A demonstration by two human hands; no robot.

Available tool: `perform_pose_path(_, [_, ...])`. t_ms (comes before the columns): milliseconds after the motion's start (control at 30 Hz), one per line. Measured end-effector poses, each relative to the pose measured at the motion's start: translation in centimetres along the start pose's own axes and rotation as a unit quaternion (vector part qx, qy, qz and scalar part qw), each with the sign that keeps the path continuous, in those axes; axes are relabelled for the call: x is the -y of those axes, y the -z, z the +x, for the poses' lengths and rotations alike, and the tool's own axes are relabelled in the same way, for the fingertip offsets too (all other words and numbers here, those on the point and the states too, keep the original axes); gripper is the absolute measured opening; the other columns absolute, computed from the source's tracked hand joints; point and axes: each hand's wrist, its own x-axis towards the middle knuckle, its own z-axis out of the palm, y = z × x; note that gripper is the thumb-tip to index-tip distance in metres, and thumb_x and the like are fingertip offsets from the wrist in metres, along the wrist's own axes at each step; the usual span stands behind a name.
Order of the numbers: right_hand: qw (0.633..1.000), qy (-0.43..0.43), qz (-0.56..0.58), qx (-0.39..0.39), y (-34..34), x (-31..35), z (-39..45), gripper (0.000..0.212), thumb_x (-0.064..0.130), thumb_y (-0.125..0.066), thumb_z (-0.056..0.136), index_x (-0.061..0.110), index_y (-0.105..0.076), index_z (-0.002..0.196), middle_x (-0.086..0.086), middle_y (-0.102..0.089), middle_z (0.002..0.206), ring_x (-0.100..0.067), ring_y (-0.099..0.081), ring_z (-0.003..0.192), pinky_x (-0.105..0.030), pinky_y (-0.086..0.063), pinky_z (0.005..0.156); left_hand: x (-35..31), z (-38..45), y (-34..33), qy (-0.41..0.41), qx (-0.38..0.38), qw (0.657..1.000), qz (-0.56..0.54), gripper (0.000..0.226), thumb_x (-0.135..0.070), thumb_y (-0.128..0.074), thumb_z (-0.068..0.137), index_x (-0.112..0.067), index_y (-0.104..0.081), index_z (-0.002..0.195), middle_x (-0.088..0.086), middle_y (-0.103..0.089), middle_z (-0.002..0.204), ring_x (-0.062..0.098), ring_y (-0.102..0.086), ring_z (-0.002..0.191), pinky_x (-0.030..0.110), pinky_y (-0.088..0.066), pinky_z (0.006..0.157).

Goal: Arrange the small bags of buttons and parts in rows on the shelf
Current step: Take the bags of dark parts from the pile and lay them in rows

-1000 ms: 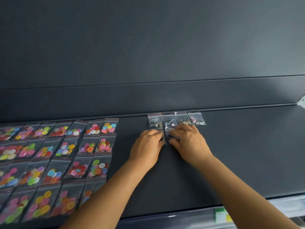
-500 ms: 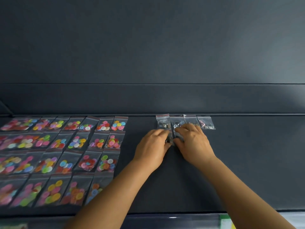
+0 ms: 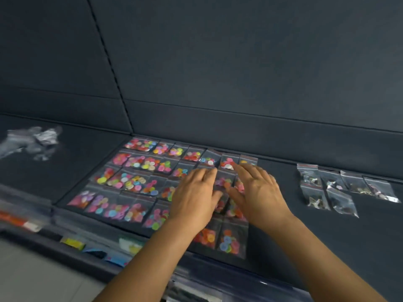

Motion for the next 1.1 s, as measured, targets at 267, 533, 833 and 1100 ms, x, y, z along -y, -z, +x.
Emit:
perform_pose_path(267, [0.998,0.048,0.037,0.006,-4.5,14.7,4.0,0.062,0.051,-0.040,0.093,0.024,-0.025,0.147,0.003,-0.029,0.152,-0.018,-0.021,0.141,-0.036,-0.015,0.115,14.5,-3.6,5.5,0.044,-0.010,0.999,0.023,0.061,-0.043,-0.044,0.095,-0.022,-0.022,0.148,0.000,-0.033,0.150,0.020,-0.027,0.138,0.033,-0.023,0.114])
perform_pose_path(533, [0.995,0.075,0.065,0.025,-8.9,28.0,7.3,0.059,0.047,-0.039,0.095,0.021,-0.026,0.146,0.001,-0.030,0.152,-0.022,-0.021,0.142,-0.039,-0.014,0.116,27.5,-7.7,9.9,0.089,-0.034,0.995,0.041,0.059,-0.041,-0.045,0.095,-0.019,-0.026,0.147,0.002,-0.039,0.146,0.021,-0.032,0.134,0.032,-0.025,0.110])
perform_pose_path(833, [0.987,0.140,0.062,0.048,-12.0,36.7,11.9,0.058,0.047,-0.039,0.095,0.022,-0.027,0.146,0.003,-0.033,0.150,-0.018,-0.024,0.140,-0.038,-0.018,0.115,37.4,-8.9,12.4,0.151,-0.059,0.986,0.028,0.060,-0.040,-0.046,0.095,-0.017,-0.026,0.147,0.004,-0.041,0.144,0.021,-0.034,0.133,0.033,-0.028,0.110])
perform_pose_path(1100, [0.976,0.178,0.093,0.079,-15.8,42.2,19.6,0.054,0.042,-0.040,0.097,0.022,-0.029,0.146,0.002,-0.033,0.151,-0.019,-0.024,0.141,-0.037,-0.018,0.114,45.1,-6.0,12.7,0.212,-0.059,0.976,0.002,0.062,-0.038,-0.048,0.095,-0.019,-0.023,0.148,0.002,-0.037,0.147,0.020,-0.031,0.135,0.033,-0.028,0.110])
